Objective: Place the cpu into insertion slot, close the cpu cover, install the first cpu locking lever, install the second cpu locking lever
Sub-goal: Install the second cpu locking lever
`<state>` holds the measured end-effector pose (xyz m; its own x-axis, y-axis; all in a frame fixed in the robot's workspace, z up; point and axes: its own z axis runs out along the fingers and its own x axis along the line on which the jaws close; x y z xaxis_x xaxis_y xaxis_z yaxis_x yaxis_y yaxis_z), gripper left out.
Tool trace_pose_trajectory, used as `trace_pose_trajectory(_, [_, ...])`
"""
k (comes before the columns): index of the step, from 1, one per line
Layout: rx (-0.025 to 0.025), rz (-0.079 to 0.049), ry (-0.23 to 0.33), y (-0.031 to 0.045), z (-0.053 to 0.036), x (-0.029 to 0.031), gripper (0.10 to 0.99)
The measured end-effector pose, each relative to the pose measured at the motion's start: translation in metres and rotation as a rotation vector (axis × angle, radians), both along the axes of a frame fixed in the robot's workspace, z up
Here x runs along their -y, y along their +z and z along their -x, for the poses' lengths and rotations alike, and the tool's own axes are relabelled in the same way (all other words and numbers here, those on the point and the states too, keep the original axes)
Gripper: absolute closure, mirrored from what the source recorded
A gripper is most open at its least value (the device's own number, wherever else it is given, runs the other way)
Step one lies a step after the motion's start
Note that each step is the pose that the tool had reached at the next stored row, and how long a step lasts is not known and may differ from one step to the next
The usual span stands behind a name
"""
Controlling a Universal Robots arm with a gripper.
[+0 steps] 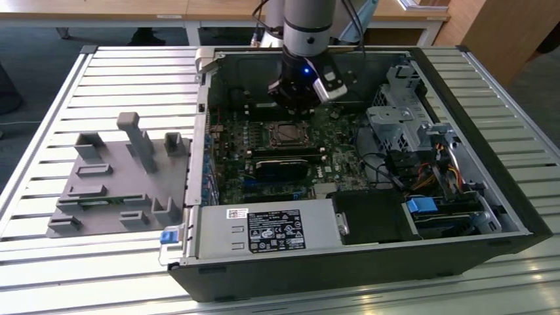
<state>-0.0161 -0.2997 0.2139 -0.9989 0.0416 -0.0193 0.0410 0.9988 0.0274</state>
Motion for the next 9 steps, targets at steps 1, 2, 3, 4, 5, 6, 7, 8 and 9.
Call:
trace_pose_trajectory(1, [0.0,0.0,0.0,0.0,0.0,0.0012,0.98])
trace_pose_trajectory(2, [-0.0001,0.0,0.0,0.0,0.0,0.0025,0.98])
trace_pose_trajectory(3, [-0.0001,0.0,0.0,0.0,-0.0001,0.0034,0.98])
trace_pose_trajectory(4, [-0.0001,0.0,0.0,0.0,0.0,0.0045,0.98])
trace_pose_trajectory(5, [-0.0001,0.0,0.0,0.0,-0.0001,0.0061,0.98])
trace_pose_trajectory(6, [-0.0001,0.0,0.0,0.0,0.0,0.0077,0.98])
trace_pose_trajectory(7, [0.0,0.0,0.0,0.0,0.0,0.009,0.98])
trace_pose_trajectory(8, [-0.0001,0.0,0.0,0.0,-0.0001,0.01,0.98])
trace_pose_trajectory(9, [-0.0001,0.0,0.0,0.0,-0.0001,0.0108,0.98])
